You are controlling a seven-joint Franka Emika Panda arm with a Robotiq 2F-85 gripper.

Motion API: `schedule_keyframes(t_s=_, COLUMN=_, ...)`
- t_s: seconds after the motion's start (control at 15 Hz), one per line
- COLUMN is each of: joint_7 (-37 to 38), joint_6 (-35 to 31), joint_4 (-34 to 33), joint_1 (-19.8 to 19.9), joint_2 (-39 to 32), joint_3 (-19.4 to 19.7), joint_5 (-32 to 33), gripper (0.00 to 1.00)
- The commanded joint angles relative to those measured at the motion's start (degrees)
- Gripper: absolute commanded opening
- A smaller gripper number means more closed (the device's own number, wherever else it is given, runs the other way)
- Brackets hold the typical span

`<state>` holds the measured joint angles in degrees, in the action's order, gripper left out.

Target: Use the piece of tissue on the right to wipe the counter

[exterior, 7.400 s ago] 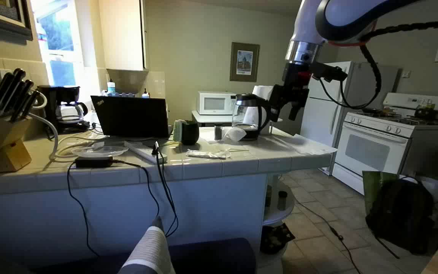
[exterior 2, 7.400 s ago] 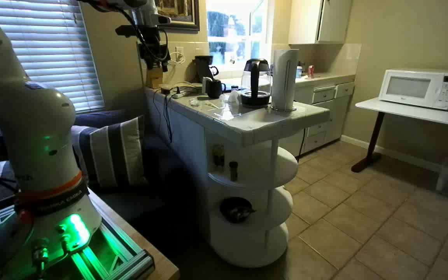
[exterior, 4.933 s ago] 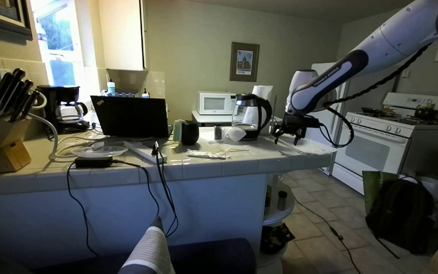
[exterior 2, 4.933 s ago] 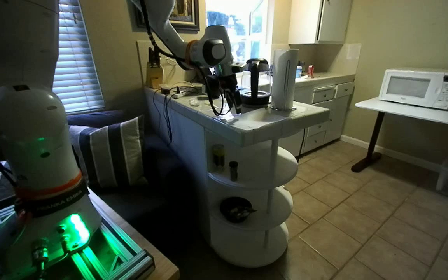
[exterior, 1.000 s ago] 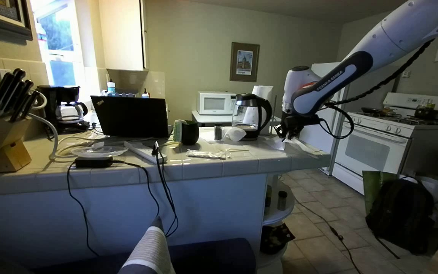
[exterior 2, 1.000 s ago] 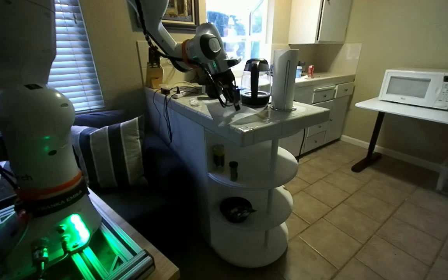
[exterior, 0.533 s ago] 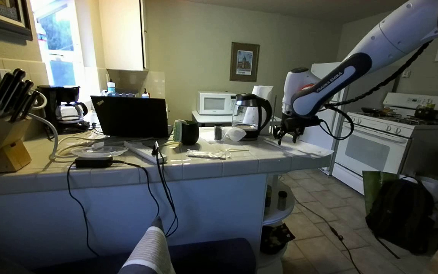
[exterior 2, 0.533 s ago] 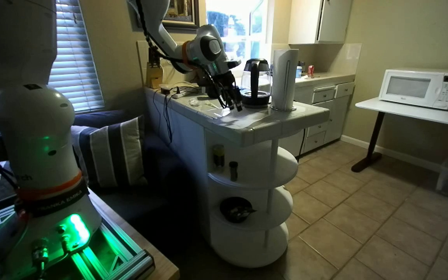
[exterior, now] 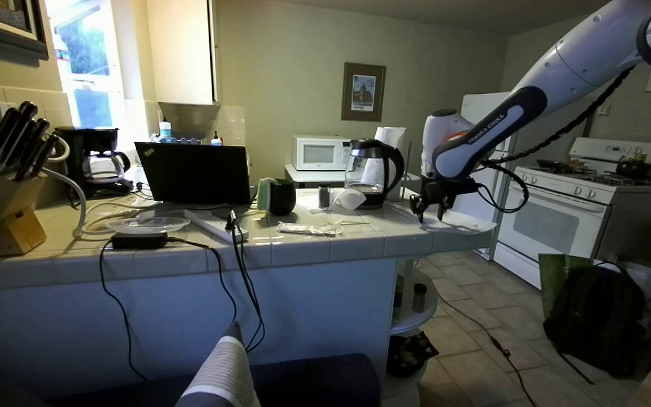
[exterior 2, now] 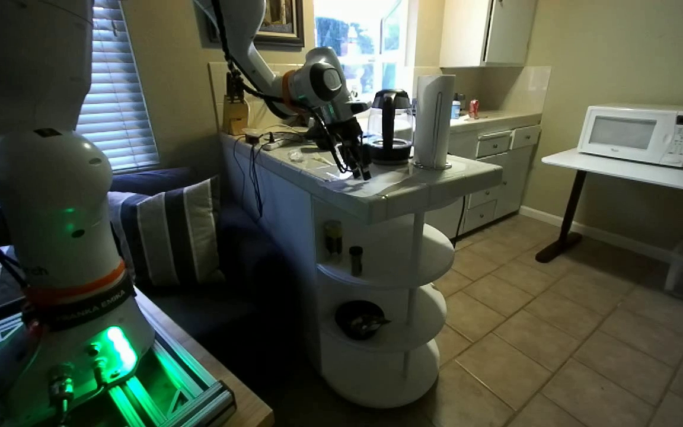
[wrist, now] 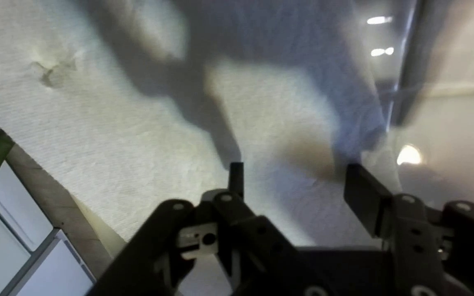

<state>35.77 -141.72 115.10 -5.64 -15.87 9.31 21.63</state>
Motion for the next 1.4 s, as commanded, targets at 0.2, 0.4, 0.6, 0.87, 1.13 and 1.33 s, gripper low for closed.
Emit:
schedule_keyframes(t_s=0.2, joint_7=-1.22, joint_6=2.14, joint_4=-1.72, joint_1=1.09, joint_2=-1.72, joint_3=-0.68, joint_5=-1.99, gripper=0.53)
schedule_keyframes(t_s=0.4, joint_7=-2.28, joint_6=2.09, joint_4=-1.65, joint_1=1.47, joint_2=-2.07, joint_3=-1.07, joint_5=-3.48, gripper=0.54)
schedule_keyframes(t_s=0.6, joint_7=-5.39, joint_6=2.4, joint_4=-1.57, joint_1=2.68, joint_2=-2.25, joint_3=-1.8, joint_5=-7.8, gripper=0.6)
schedule_keyframes(t_s=0.87, joint_7=-8.34, joint_6=2.62, joint_4=-1.64, joint_1=3.8, joint_2=-2.6, joint_3=-1.67, joint_5=-12.6, gripper=0.48)
schedule_keyframes(t_s=1.13, joint_7=-9.32, joint_6=2.79, joint_4=-1.9, joint_1=4.24, joint_2=-2.39, joint_3=-1.55, joint_5=-14.37, gripper=0.28)
schedule_keyframes(t_s=1.33, joint_7=-9.09, joint_6=2.66, joint_4=-1.97, joint_1=3.98, joint_2=-2.06, joint_3=-1.35, joint_5=-13.84, gripper=0.39)
